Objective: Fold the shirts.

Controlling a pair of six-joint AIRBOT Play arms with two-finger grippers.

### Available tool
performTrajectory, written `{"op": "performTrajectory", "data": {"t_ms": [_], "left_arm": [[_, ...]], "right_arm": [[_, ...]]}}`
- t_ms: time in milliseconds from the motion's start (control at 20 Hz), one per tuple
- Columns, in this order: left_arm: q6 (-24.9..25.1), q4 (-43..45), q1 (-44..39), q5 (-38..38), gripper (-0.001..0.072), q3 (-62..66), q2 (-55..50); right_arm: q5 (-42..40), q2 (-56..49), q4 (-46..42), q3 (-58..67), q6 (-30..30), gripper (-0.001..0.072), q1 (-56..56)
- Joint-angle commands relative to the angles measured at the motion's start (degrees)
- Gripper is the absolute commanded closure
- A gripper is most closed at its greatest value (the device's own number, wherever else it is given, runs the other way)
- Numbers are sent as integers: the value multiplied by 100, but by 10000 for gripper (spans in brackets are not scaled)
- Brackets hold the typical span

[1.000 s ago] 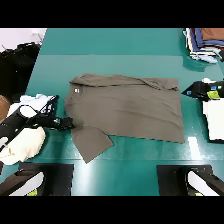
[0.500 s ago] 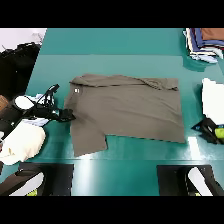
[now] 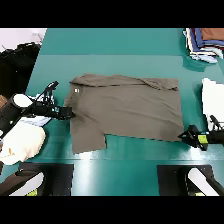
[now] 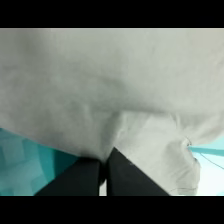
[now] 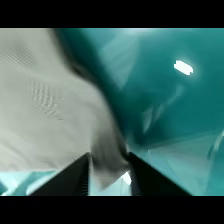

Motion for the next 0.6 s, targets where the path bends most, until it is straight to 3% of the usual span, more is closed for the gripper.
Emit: {"op": "performTrajectory", "data": {"t_ms": [0, 50, 100, 300, 550], "left_arm": [[-11, 28, -2, 7, 683, 11, 35], [-24, 39, 0, 7, 683, 46, 118], [-133, 125, -2, -7, 683, 146, 238], [-627, 973, -2, -422, 683, 1329, 1084], [-671, 1346, -2, -960, 683, 4236, 1753]], "right_arm": [[-304, -509, 52, 341, -4, 584, 793], [-284, -564, 42, 531, -7, 665, 1029], [-256, -557, 48, 743, -7, 690, 1220], [-260, 105, 52, 2044, -4, 696, 1784], [-717, 1185, -4, 4642, -4, 697, 1864]]}}
